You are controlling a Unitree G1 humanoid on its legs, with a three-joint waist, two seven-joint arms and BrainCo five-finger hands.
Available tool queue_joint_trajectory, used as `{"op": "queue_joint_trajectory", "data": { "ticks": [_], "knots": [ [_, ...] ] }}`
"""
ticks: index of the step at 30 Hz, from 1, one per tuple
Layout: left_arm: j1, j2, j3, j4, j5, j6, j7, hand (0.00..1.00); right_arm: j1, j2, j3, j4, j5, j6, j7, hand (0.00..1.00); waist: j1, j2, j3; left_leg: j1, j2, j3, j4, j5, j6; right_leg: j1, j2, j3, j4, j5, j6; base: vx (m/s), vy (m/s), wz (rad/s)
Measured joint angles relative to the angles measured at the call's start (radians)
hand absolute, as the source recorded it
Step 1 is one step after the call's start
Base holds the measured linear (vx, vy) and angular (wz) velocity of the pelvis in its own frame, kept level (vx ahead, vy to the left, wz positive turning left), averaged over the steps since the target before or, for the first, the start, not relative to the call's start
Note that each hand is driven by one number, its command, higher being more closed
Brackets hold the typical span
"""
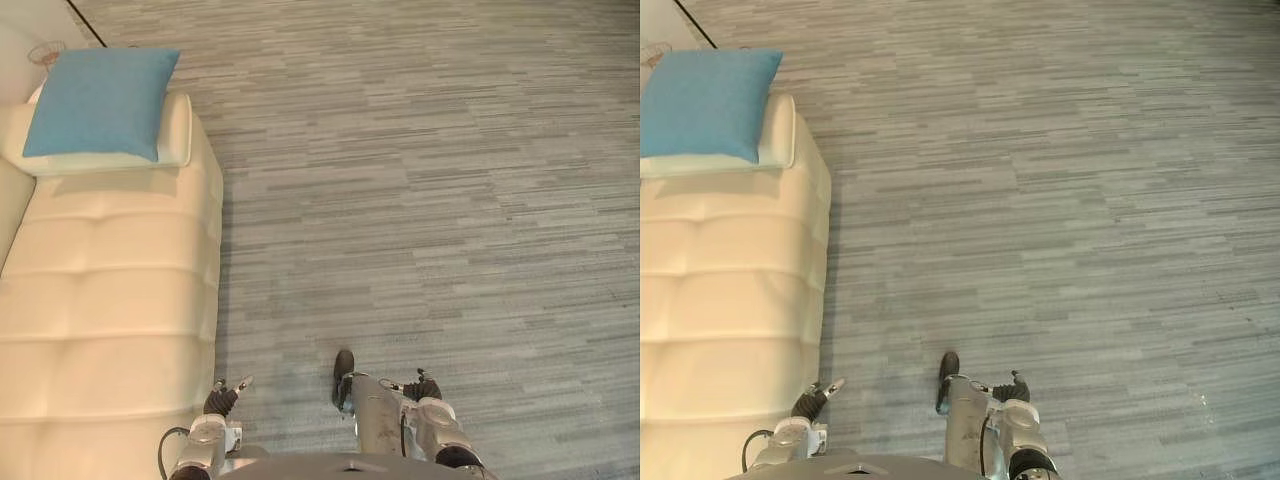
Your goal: Pick up cushions and gather them together orderly.
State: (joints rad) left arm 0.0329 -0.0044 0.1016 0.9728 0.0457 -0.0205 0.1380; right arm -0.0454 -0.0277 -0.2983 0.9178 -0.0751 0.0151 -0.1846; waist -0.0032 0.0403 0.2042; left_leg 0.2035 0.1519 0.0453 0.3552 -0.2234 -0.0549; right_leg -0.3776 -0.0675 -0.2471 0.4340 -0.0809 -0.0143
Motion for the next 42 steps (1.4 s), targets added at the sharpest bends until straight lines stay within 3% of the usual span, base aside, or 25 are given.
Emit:
{"op": "queue_joint_trajectory", "data": {
  "ticks": [1,2,4,7,10,11,12,13,14,16,18,20,22,24,26,28,30,32,33,34,35,37,38,41,42],
  "knots": [
    [-0.002,-0.014,0.033,-0.025,-0.001,0.000,0.000,0.00,0.007,0.001,0.005,-0.003,0.000,0.001,0.000,0.00,0.001,0.010,0.006,-0.126,0.037,-0.030,0.298,0.088,-0.063,0.066,0.007,-0.035,-0.007,-0.036,-0.014,0.36,-0.171,0.49],
    [-0.002,-0.021,0.044,-0.042,-0.003,-0.001,0.000,0.00,0.013,-0.002,0.015,-0.005,0.001,0.002,-0.002,0.00,0.009,0.017,0.011,-0.214,0.071,-0.029,0.486,0.138,-0.083,0.111,0.018,-0.041,-0.018,-0.063,-0.031,0.43,-0.161,0.40],
    [0.000,-0.024,0.052,-0.071,-0.003,-0.001,0.001,0.00,0.018,0.001,0.023,-0.012,0.003,0.002,-0.004,0.00,0.034,0.032,0.019,-0.351,0.114,0.040,0.709,0.078,-0.053,0.210,0.040,-0.044,-0.060,-0.090,-0.045,0.43,-0.073,0.03],
    [0.018,-0.023,0.044,-0.109,-0.004,-0.004,0.000,0.00,0.032,0.013,0.022,-0.008,0.010,0.008,-0.007,0.00,0.063,0.026,0.017,-0.472,0.093,0.172,0.573,0.005,-0.006,0.332,0.032,-0.033,-0.159,-0.097,-0.037,0.38,0.032,-0.16],
    [0.026,-0.027,0.051,-0.128,-0.005,-0.005,0.000,0.00,0.028,0.022,0.020,-0.011,0.010,0.010,-0.015,0.00,0.077,0.024,0.019,-0.520,0.033,0.202,0.166,0.022,0.005,0.409,0.006,-0.008,-0.211,-0.119,0.001,0.43,0.148,-0.24],
    [0.027,-0.029,0.051,-0.130,-0.006,-0.008,0.001,0.00,0.043,0.020,0.020,-0.012,0.010,0.010,-0.018,0.00,0.088,0.021,0.015,-0.514,-0.006,0.199,-0.073,0.108,-0.015,0.448,-0.016,0.000,-0.230,-0.143,0.041,0.37,0.171,-0.15],
    [0.030,-0.033,0.052,-0.128,-0.006,-0.010,0.001,0.00,0.047,0.017,0.020,-0.012,0.010,0.010,-0.020,0.00,0.092,0.026,0.010,-0.510,-0.010,0.199,-0.127,0.133,-0.022,0.457,-0.016,0.006,-0.238,-0.151,0.052,0.49,0.258,-0.27],
    [0.034,-0.038,0.055,-0.125,-0.017,-0.016,0.002,0.00,0.052,0.016,0.022,-0.010,0.010,0.011,-0.022,0.00,0.105,0.030,0.006,-0.505,-0.011,0.196,-0.152,0.229,-0.017,0.486,-0.019,0.027,-0.246,-0.173,0.080,0.56,0.279,-0.30],
    [0.032,-0.035,0.053,-0.117,-0.023,-0.023,0.000,0.00,0.051,0.019,0.022,0.003,0.010,0.012,-0.023,0.00,0.111,0.021,-0.011,-0.494,-0.031,0.200,-0.145,0.291,0.031,0.516,-0.033,0.045,-0.271,-0.181,0.088,0.73,0.323,-0.23],
    [0.027,-0.005,0.055,-0.110,-0.025,-0.024,0.000,0.00,0.059,0.049,0.023,0.003,0.010,0.012,-0.021,0.00,0.103,-0.042,-0.035,-0.522,-0.081,0.203,-0.052,0.218,0.094,0.559,-0.078,0.069,-0.324,-0.141,0.083,0.59,0.223,0.09],
    [0.018,0.003,0.055,-0.096,-0.026,-0.024,-0.001,0.00,0.063,0.049,0.022,0.011,0.009,0.013,-0.020,0.00,0.107,-0.058,-0.048,-0.527,-0.096,0.204,0.066,0.132,0.121,0.590,-0.104,0.097,-0.298,-0.094,0.117,0.50,0.224,0.17],
    [0.019,0.012,0.051,-0.067,-0.025,-0.022,0.000,0.00,0.060,0.042,0.020,0.028,0.007,0.010,-0.019,0.00,0.113,-0.057,-0.080,-0.500,-0.106,0.202,0.075,0.062,0.118,0.541,-0.117,0.127,-0.164,-0.085,0.133,0.56,0.257,0.05],
    [0.016,0.030,0.021,-0.037,-0.025,-0.019,0.000,0.00,0.060,0.041,0.021,0.046,-0.005,0.012,-0.012,0.00,0.091,-0.070,-0.083,-0.410,-0.142,0.194,0.009,0.039,0.125,0.399,-0.163,0.155,0.213,-0.039,0.210,0.52,0.197,0.26],
    [0.021,0.037,0.009,-0.026,-0.025,-0.008,0.001,0.00,0.068,0.032,0.022,0.040,-0.009,0.010,-0.009,0.00,0.078,-0.068,-0.079,-0.313,-0.162,0.178,-0.063,0.037,0.128,0.293,-0.173,0.150,0.469,-0.065,0.190,0.39,0.071,0.22],
    [0.025,0.034,0.003,-0.018,-0.025,0.001,0.001,0.00,0.070,0.008,0.028,0.041,-0.010,0.009,-0.007,0.00,0.059,-0.053,-0.058,-0.160,-0.168,0.149,-0.158,0.037,0.128,0.205,-0.158,0.076,0.569,-0.143,0.119,0.37,0.003,0.30],
    [0.028,0.032,0.003,-0.018,-0.025,0.001,0.001,0.00,0.070,0.003,0.046,0.034,-0.008,0.003,-0.004,0.00,0.048,-0.053,-0.055,-0.105,-0.160,0.130,-0.191,0.035,0.124,0.141,-0.136,0.039,0.446,-0.195,0.091,0.28,-0.088,0.39],
    [0.021,0.024,0.004,-0.018,-0.024,0.001,0.001,0.00,0.068,0.009,0.047,0.018,-0.008,-0.001,0.000,0.00,0.038,-0.048,-0.051,-0.089,-0.132,0.089,-0.200,0.011,0.091,0.087,-0.100,0.043,0.274,-0.195,0.090,0.26,-0.194,0.54],
    [0.017,0.030,0.006,-0.016,-0.015,0.000,0.001,0.00,0.065,0.015,0.042,0.007,-0.008,0.001,0.001,0.00,0.033,-0.052,-0.044,-0.073,-0.094,0.037,-0.201,-0.026,0.046,0.064,-0.060,0.112,-0.039,-0.087,0.104,0.29,-0.309,0.59],
    [0.018,0.033,0.006,-0.015,-0.010,0.000,0.001,0.00,0.065,0.017,0.041,0.008,-0.008,0.001,0.000,0.00,0.034,-0.057,-0.040,-0.069,-0.091,0.029,-0.202,-0.037,0.036,0.069,-0.059,0.134,-0.102,-0.054,0.107,0.31,-0.359,0.59],
    [0.015,0.036,0.015,-0.008,-0.004,0.000,0.002,0.00,0.060,0.017,0.040,0.012,-0.006,0.001,0.001,0.00,0.033,-0.064,-0.030,-0.039,-0.082,-0.005,-0.202,-0.066,0.008,0.091,-0.059,0.151,-0.145,0.078,0.115,0.28,-0.315,0.51],
    [0.012,0.033,0.015,0.005,-0.001,0.000,0.003,0.00,0.058,0.016,0.037,0.010,-0.006,0.002,0.002,0.00,0.031,-0.055,-0.028,-0.025,-0.064,-0.027,-0.206,-0.074,0.002,0.102,-0.037,0.147,-0.124,0.084,0.101,0.37,-0.362,0.59],
    [0.010,0.002,0.017,0.021,0.005,-0.002,0.001,0.00,0.043,-0.008,0.009,0.011,-0.009,0.001,0.001,0.00,0.032,-0.016,-0.028,-0.011,-0.037,-0.081,-0.216,-0.056,-0.001,0.065,-0.014,0.130,0.014,-0.049,0.076,0.38,-0.329,0.41],
    [0.012,-0.002,0.023,0.024,0.005,-0.002,0.002,0.00,0.041,-0.011,0.008,0.013,-0.009,0.002,0.001,0.00,0.033,-0.009,-0.031,-0.010,-0.033,-0.087,-0.211,-0.053,-0.006,0.065,-0.013,0.121,0.030,-0.063,0.070,0.34,-0.266,0.29],
    [0.013,-0.015,0.061,0.015,0.004,-0.002,0.001,0.00,0.042,-0.014,0.010,0.012,-0.009,0.002,0.001,0.00,0.031,0.004,-0.036,-0.106,-0.014,-0.107,0.021,-0.043,-0.026,0.120,-0.022,0.063,0.035,-0.115,0.054,0.29,-0.185,0.58],
    [0.014,-0.016,0.081,-0.009,-0.004,-0.001,0.002,0.00,0.055,-0.013,0.019,0.011,-0.009,0.002,0.000,0.00,0.032,0.000,-0.027,-0.233,0.011,-0.092,0.303,0.013,-0.083,0.192,-0.030,0.015,0.005,-0.119,0.036,0.32,-0.159,0.84]
  ]
}}
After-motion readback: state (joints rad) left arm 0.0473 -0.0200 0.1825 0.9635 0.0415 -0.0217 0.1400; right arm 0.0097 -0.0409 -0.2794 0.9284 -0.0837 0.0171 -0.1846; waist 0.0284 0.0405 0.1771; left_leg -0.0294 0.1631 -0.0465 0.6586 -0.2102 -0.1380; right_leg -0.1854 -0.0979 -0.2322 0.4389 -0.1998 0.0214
